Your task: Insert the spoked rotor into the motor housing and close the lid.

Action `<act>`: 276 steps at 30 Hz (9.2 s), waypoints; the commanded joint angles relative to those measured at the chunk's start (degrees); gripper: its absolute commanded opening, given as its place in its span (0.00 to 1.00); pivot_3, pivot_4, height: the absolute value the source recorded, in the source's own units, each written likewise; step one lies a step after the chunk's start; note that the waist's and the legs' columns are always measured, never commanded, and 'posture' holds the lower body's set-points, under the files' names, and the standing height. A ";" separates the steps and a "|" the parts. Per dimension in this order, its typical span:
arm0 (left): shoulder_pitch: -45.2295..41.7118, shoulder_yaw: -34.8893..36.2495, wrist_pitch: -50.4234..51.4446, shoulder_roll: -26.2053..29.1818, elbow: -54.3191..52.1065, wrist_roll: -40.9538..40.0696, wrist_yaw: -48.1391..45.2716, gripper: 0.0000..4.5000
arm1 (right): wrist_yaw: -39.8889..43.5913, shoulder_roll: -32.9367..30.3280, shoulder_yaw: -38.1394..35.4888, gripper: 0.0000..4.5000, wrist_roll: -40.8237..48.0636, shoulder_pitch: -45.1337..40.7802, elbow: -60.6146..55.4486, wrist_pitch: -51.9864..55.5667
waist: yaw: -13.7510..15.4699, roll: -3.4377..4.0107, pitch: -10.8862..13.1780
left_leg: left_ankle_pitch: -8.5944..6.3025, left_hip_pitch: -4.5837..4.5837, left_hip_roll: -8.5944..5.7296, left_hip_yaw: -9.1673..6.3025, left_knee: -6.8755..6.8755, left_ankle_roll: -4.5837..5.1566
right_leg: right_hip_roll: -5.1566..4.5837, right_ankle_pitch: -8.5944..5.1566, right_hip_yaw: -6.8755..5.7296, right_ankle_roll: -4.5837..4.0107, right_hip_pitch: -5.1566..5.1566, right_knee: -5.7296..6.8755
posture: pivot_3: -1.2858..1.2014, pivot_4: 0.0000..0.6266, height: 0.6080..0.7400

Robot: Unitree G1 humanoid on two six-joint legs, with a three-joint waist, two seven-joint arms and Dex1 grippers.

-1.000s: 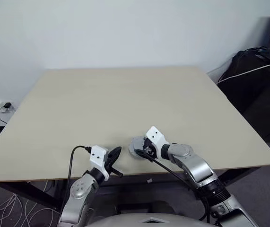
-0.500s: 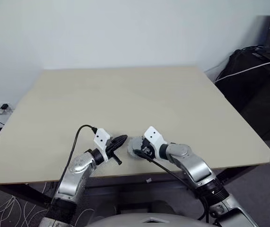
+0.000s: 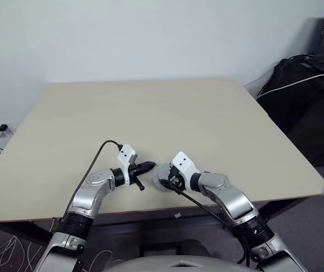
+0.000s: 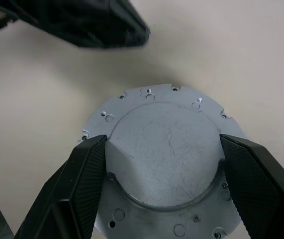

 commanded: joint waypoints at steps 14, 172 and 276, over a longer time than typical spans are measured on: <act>-2.59 -2.24 4.44 -1.78 1.85 4.36 3.31 0.00 | -2.01 -0.12 0.24 0.72 -1.10 2.67 1.43 3.73 | 0.02 -0.12 0.07 | 0.00 -0.01 0.00 -0.06 -0.25 0.00 | -0.02 0.02 -0.02 0.03 0.02 -0.33 | 0.52 0.00 1.00; -0.59 -2.82 6.19 -3.06 -0.01 6.00 0.83 0.00 | -28.98 29.80 -45.42 0.47 50.72 1.96 -5.79 48.96 | -0.16 0.73 -0.16 | 0.17 -0.70 -0.23 0.01 -0.19 0.46 | -0.05 0.48 0.22 0.08 -0.71 -0.18 | 0.52 0.00 1.00; 31.14 15.54 12.74 -23.70 -25.69 -67.86 28.80 0.50 | -46.04 18.02 -23.07 0.47 90.44 4.02 -5.57 23.72 | -0.71 0.55 0.26 | 0.09 -0.86 -0.14 0.10 -0.23 0.58 | 0.00 0.17 0.25 -0.20 -0.74 -0.55 | 0.52 0.00 1.00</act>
